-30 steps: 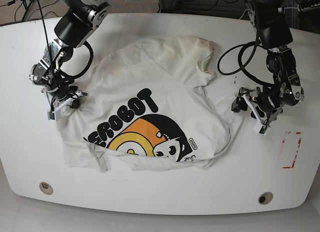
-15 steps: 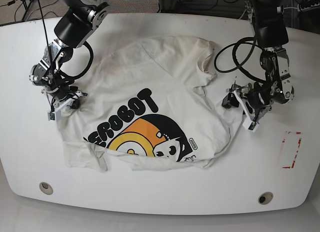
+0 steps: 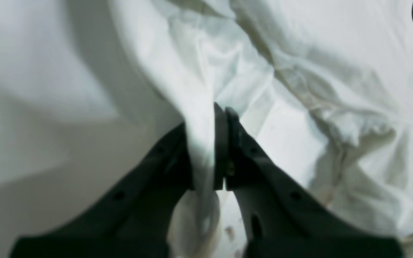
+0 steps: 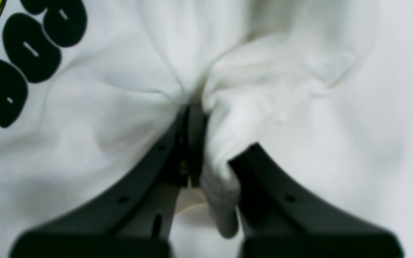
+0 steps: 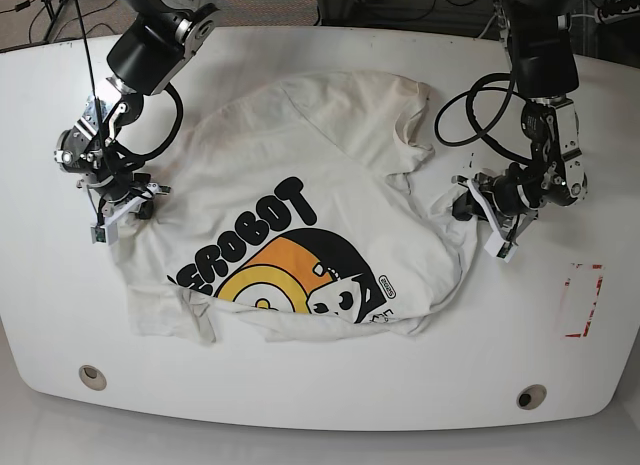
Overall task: Fold the T-shirt properly
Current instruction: 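Lift the shirt with both grippers and shake it flat onto the table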
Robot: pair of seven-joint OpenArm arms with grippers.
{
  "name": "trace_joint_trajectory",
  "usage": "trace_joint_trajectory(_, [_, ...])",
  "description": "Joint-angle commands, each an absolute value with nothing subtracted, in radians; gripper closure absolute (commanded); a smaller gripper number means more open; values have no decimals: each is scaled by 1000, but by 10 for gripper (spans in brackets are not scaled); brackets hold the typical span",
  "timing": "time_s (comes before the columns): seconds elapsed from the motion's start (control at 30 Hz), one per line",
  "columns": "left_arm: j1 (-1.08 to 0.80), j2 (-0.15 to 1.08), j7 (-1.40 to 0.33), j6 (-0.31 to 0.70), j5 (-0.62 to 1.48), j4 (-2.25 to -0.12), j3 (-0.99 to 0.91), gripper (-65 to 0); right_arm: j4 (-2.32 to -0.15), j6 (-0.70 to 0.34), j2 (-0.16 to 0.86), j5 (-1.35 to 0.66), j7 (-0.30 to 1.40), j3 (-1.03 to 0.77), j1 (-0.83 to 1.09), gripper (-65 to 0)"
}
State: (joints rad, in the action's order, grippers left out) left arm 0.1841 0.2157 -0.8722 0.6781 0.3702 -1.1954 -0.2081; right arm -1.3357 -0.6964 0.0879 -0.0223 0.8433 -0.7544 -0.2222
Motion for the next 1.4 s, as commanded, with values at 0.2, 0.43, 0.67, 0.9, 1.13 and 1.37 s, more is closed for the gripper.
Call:
trace_joint_trajectory(0.2, [122, 351, -915, 667, 332, -1486, -213, 0, -1495, -698, 105, -33, 921, -751, -234, -8])
trace_joint_trajectory(0.43, [84, 446, -918, 667, 331, -1681, -242, 0, -1581, -698, 134, -36, 975, -708, -242, -8])
trace_joint_trajectory(0.67, [101, 481, -997, 668, 331, -1801, -358, 0, -1630, -698, 185, -28, 977, -628, -275, -8])
trace_joint_trajectory(0.9, [189, 493, -1072, 673, 331, -1825, -447, 0, -1626, -698, 223, -27, 978, -615, -351, -8])
trace_joint_trajectory(1.13, [285, 533, -1125, 673, 332, -1825, -466, 0, -1626, -698, 275, -27, 978, -522, -441, -8])
trace_joint_trajectory(1.37, [438, 533, -1211, 673, 332, -1825, -466, 0, -1624, -698, 298, -27, 1027, -458, -567, -11])
